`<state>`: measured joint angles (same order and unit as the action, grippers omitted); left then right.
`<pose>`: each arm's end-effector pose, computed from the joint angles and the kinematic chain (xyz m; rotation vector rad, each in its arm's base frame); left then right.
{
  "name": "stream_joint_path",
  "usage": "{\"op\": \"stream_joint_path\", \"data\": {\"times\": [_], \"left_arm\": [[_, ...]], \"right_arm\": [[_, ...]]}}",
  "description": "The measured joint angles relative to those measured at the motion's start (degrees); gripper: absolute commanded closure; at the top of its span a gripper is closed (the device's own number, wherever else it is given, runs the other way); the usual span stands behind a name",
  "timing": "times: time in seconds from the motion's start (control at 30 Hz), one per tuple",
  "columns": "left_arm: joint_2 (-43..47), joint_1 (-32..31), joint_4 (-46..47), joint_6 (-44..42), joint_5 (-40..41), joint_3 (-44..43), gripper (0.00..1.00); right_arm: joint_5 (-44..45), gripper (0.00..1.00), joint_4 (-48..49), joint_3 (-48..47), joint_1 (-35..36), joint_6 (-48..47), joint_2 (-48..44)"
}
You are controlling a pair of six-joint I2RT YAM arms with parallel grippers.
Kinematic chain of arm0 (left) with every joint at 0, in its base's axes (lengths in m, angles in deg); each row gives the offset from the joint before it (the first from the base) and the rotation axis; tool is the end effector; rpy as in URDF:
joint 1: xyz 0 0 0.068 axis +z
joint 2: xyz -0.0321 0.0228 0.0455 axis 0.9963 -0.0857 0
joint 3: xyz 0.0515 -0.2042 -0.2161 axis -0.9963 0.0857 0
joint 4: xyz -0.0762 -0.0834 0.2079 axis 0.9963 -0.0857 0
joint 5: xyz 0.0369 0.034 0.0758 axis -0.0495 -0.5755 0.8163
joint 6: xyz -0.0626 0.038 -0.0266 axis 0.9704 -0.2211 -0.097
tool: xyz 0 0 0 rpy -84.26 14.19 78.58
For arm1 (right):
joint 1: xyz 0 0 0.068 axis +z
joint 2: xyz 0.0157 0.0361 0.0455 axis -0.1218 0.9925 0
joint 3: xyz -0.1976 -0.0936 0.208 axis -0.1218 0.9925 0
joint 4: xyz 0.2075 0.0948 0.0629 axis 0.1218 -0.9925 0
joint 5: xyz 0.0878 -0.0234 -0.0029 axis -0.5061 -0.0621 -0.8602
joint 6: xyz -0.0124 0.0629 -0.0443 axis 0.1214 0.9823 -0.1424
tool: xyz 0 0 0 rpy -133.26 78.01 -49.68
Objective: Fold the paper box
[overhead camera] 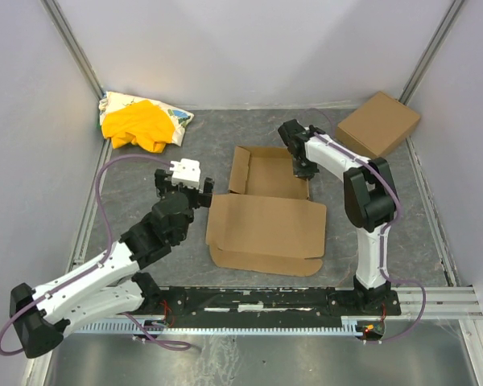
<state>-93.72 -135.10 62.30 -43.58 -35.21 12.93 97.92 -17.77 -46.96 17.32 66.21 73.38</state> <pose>0.1400 -0.0934 0.3334 0.2010 1.6705 0.0611 0.3921 0.1473 0.2013 0.1581 2.6963 -0.3610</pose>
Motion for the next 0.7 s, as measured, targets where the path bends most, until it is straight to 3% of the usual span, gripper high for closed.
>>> {"op": "stream_joint_path", "data": {"times": [0.03,0.17,0.23,0.47,0.7], "left_arm": [[-0.8,0.0,-0.4,0.3,0.5,-0.3,0.01],[-8.4,0.0,-4.3,2.8,3.5,-5.6,0.01],[-12.1,0.0,-5.8,4.0,4.0,-8.0,0.01],[-19.7,2.2,-7.5,8.4,1.6,-12.0,0.01],[-30.4,12.3,-7.8,12.4,-9.6,-19.3,0.01]], "right_arm": [[0.7,0.87,-0.3,-0.2,0.1,-0.7,0.3],[1.1,0.52,-0.8,-0.5,0.1,-2.5,1.3],[1.0,0.4,-1.0,-0.1,0.0,-3.3,1.6],[-0.6,0.37,1.2,5.7,-0.5,-3.6,-1.4],[-4.0,0.37,4.1,11.1,-3.7,-3.0,-15.5]]}}
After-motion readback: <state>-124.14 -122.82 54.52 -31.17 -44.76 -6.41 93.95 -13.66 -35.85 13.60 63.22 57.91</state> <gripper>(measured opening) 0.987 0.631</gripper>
